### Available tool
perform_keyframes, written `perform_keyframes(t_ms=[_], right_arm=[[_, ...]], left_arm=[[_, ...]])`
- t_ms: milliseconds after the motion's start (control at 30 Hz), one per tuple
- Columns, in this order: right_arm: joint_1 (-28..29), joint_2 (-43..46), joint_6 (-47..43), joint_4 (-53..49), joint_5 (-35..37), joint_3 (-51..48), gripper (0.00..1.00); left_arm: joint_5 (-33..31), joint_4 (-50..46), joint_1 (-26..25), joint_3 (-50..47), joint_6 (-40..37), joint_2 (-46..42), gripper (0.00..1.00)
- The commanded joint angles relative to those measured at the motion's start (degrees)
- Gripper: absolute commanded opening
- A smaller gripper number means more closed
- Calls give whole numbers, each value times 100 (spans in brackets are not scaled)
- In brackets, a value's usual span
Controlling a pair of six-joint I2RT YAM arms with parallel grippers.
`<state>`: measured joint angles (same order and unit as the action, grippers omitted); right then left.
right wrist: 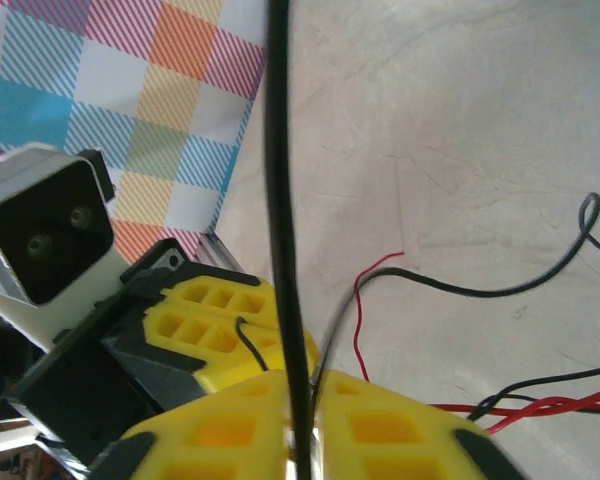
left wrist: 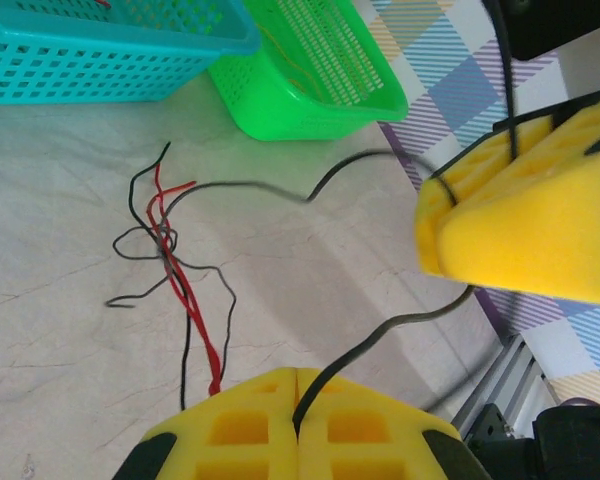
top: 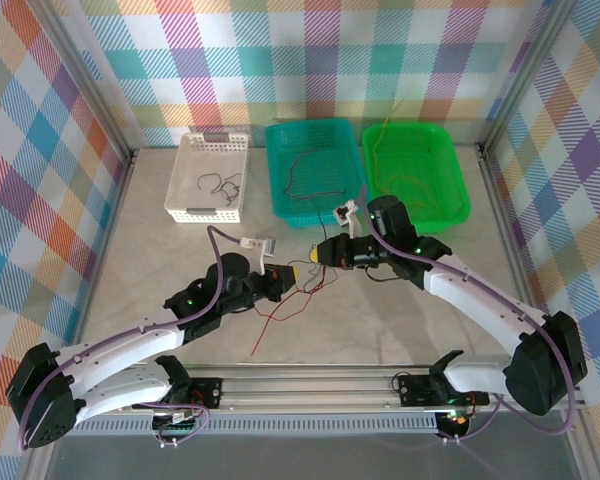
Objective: Untangle the cables
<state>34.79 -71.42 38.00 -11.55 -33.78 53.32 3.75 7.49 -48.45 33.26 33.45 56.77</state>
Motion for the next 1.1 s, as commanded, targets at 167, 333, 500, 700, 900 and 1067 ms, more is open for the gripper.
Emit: perform_keyframes(t_ms=[167,333,500,700,900,1067], right_arm=[[-40,289,50,387,-138,-318,35],[-42,329,1,501,-134,-554,35],[-41,244,77,762,-49,-850,34],[40,-189,374,1480,-118,-1086,37],[275,-847,353,2018,-207,-1082,39],[622,-855,129,2806,-60,-1604,41]], left_arm=[[-51,73,85,102,122,16,0],[-98,65,95,102,149,12,0],[-120,112,96,76,181,32,0],[-86,164,107,67,199,-8,0],[-186,28,107,101,205,-187,0],[-1093,-756,131,324,625,-571,0]])
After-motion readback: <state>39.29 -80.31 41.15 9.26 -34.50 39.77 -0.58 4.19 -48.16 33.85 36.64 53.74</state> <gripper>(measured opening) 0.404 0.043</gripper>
